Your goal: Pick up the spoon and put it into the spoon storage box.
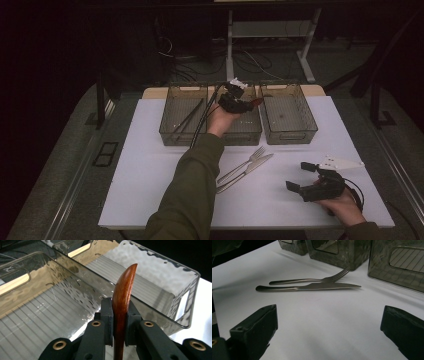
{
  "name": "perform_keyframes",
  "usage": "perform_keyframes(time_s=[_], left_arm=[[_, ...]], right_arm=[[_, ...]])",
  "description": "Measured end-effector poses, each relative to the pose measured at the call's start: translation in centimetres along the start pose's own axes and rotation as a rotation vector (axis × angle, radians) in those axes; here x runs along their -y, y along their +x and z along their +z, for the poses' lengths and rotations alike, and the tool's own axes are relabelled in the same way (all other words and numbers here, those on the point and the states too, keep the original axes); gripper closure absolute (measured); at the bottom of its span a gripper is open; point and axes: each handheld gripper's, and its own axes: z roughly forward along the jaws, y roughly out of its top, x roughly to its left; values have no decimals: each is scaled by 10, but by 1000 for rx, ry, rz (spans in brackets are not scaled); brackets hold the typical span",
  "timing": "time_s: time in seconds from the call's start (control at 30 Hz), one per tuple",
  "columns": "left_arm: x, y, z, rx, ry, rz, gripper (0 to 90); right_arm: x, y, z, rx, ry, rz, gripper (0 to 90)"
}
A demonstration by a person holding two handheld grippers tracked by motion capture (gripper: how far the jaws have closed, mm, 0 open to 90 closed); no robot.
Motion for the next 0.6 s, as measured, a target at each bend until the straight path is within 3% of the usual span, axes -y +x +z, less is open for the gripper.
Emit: perform_keyframes(time_s=[0.1, 0.3, 0.37, 0.4, 0.53, 0.57, 0.6], left_arm=[[2, 0, 5, -8, -10, -44, 800], [6, 4, 5, -28, 31, -47, 771], [6, 4, 5, -38, 21, -65, 743], [6, 5, 3, -43, 35, -49, 714], [5, 2, -2, -55, 20, -38, 652], [4, 3, -4, -55, 33, -16, 638], [4, 1, -6, -52, 29, -26, 624]], right_arm=[[0, 0, 0, 1, -6, 3, 6], [0, -1, -1, 1, -2, -1, 6], [0, -1, -1, 1, -3, -1, 5], [0, -1, -1, 0, -3, -1, 5], [0, -1, -1, 0, -3, -1, 6], [0, -1, -1, 1, -4, -1, 5], [0, 0, 0, 3, -7, 1, 6]])
